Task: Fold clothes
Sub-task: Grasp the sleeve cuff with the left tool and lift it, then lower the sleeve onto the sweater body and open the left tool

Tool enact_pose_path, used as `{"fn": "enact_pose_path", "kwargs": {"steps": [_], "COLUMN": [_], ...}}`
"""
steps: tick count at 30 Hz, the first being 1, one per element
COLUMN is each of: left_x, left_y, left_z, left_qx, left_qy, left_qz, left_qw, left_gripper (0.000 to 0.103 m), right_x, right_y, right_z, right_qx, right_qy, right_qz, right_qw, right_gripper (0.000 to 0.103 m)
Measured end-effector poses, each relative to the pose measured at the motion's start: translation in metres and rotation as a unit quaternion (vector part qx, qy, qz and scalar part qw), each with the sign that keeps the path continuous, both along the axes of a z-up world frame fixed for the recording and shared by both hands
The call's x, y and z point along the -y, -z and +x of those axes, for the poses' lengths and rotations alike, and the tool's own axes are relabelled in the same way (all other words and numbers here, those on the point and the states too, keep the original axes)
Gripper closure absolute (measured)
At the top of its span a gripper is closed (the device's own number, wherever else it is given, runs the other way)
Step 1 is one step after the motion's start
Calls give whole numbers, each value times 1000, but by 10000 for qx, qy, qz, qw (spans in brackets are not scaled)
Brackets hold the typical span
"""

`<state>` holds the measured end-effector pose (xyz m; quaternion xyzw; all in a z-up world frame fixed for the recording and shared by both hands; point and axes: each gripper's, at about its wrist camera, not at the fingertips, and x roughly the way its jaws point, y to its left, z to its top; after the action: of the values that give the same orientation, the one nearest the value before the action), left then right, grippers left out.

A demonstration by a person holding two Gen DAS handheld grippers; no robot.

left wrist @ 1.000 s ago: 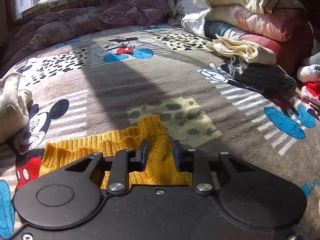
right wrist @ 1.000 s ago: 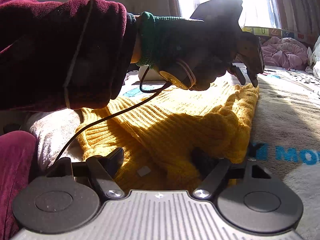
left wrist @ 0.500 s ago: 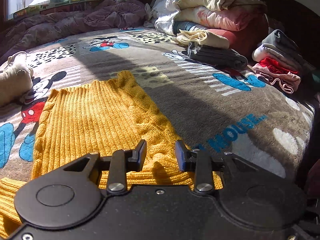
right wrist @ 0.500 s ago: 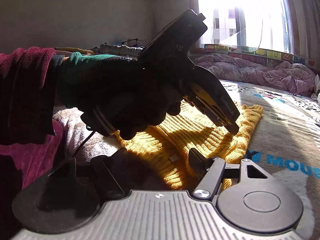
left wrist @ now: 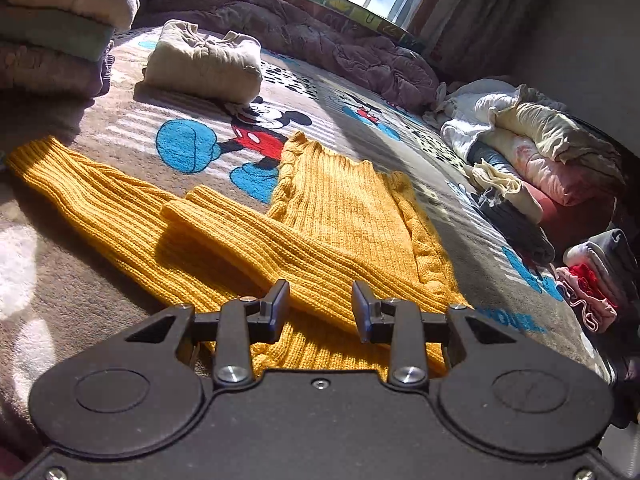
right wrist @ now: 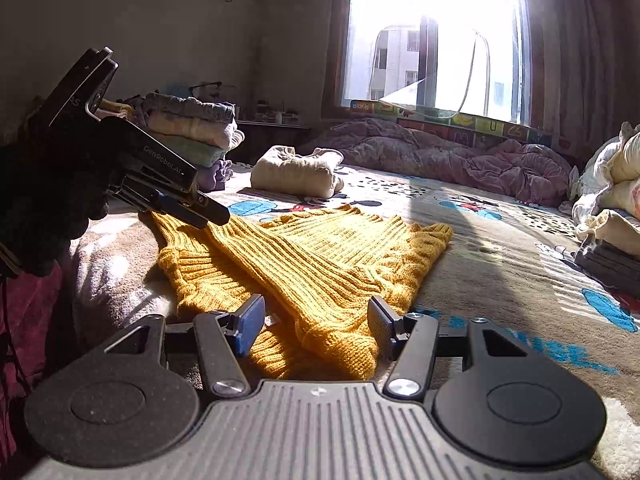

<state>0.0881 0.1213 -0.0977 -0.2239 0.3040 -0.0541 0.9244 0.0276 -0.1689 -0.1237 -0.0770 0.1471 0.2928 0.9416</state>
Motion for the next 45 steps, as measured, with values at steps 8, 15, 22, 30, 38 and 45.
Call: {"fn": "enact_pose_path", "kwargs": {"steps": [8,15,22,30,38,45], "left_x": [-37,-45,-33,13,70,109], "left_y": [31,33,11,-39,-40,-20], "left_z": [7,30,30,66,139,183], "left_qx": [-221,-47,306,885,619,242], "left_qy": [-887,-1219,-1066,-295,245,415], "left_qz": [-1640,-1727,-1275,-959,-724,-447], "left_qw": [9822,9774,9856,9910,9952,9978], "left_gripper": [56,79,96,97,97,97], "right_x": [-16,-11,-17,-27,-20,-19], "right_y": [4,7,13,18,13,13], "right_z": [9,26,41,56,61,54], "right_qx": [-137,-221,-358,-545,-957,-1062], "right_qy": [-53,84,-104,-369,-732,-887], "right_qz": [-133,31,12,-69,285,160], "right_qw": [9998,9997,9993,9978,9923,9903], "right_gripper": [40,36,32,27,27,26]}}
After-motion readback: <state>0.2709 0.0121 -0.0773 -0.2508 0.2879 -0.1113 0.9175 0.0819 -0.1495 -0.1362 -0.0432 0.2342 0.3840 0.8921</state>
